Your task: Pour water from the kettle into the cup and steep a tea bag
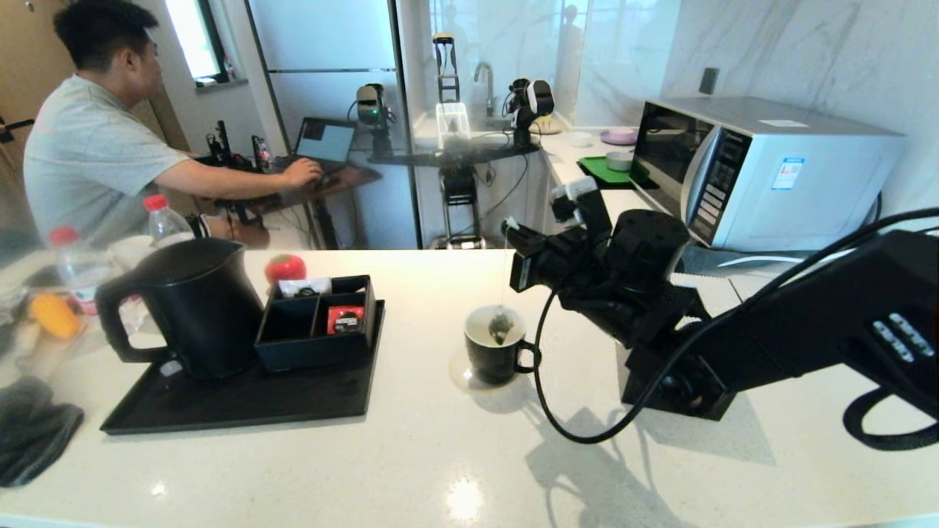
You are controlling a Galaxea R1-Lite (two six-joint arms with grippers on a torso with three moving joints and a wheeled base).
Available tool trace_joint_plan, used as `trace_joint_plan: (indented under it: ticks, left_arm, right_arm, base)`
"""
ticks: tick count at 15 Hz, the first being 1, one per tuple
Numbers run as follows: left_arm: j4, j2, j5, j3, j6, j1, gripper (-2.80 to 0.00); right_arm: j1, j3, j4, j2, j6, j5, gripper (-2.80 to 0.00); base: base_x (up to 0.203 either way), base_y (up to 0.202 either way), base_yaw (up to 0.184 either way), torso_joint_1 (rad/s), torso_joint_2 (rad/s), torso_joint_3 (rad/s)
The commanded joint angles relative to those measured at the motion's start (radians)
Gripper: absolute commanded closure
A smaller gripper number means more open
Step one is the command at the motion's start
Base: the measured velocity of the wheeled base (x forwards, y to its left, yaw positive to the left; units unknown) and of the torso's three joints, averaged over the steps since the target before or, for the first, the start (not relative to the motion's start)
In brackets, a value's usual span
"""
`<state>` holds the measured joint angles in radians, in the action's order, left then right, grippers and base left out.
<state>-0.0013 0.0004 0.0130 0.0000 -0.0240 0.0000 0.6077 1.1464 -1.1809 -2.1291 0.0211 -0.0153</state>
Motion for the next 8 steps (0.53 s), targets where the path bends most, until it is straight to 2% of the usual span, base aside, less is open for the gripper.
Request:
trace_joint_plan:
  ticks: [1, 6, 8]
  left_arm:
    - [0.0, 0.0, 0.001, 0.0, -0.001, 0.0, 0.0]
    - [0.0, 0.0, 0.001, 0.0, -0.001, 0.001, 0.0]
    - [0.0, 0.0, 0.001, 0.0, -0.001, 0.0, 0.0]
  right_arm:
    - [0.019, 0.0, -0.007, -0.019, -0.005, 0.06, 0.0]
    - [0.05, -0.014, -0.015, -0.059, -0.043, 0.143, 0.0]
    - [0.064, -0.033, -0.017, -0.063, -0.058, 0.149, 0.0]
  base:
    - [0.0, 0.0, 0.0, 0.0, 0.0, 0.0]
    - [0.0, 0.0, 0.0, 0.0, 0.0, 0.0]
    - [0.0, 0.0, 0.0, 0.0, 0.0, 0.0]
